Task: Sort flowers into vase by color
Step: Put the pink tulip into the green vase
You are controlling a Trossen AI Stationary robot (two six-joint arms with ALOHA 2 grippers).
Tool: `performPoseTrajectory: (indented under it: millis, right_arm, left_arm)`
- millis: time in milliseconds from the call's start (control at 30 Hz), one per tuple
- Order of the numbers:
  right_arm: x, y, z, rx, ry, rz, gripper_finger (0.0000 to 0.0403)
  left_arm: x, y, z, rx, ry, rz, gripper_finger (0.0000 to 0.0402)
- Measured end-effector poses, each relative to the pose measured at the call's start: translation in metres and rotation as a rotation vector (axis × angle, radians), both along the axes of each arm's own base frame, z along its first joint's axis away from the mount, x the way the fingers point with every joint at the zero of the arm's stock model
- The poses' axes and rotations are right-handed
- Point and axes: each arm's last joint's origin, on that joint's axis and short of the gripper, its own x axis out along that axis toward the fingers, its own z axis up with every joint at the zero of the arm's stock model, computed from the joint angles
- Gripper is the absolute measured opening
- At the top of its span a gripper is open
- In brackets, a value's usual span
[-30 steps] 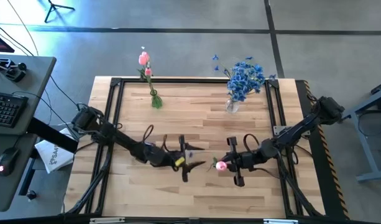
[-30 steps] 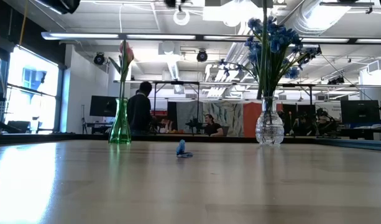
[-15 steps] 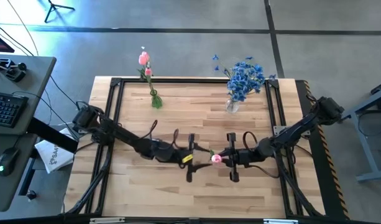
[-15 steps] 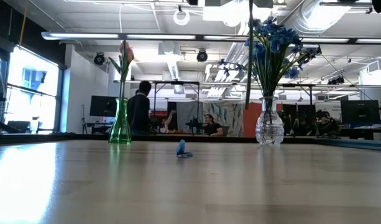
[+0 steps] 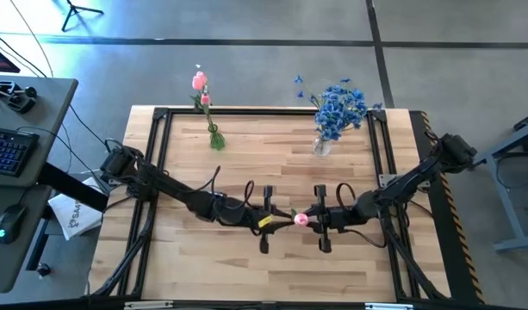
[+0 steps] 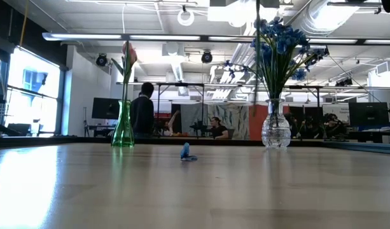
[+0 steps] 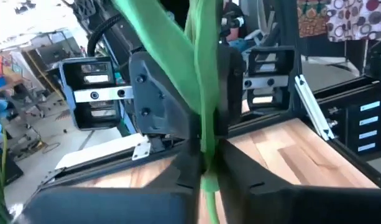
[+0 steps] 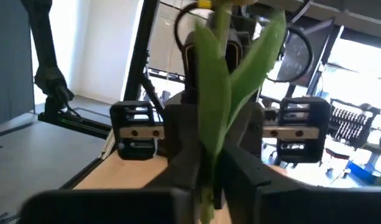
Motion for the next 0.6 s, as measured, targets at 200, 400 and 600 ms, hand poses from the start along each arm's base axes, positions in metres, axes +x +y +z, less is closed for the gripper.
performPoseTrajectory:
  millis: [200,400,600]
  right_arm:
    - [-0.013,0.005,0.007,0.015,0.016,-0.151,0.0126]
    - [-0.036,0.013,0.014,-0.014,0.079,-0.315,0.0173]
    - [-0.038,0.021,0.002,-0.004,0.157,-0.252,0.0173]
  left_arm:
    - [-0.021,0.0,0.005,0.01,0.165,0.201,0.0011]
    - [-0.077,0.012,0.023,0.109,0.293,0.567,0.0004]
    - [-0.143,0.04,0.028,0.065,0.163,0.793,0.0001]
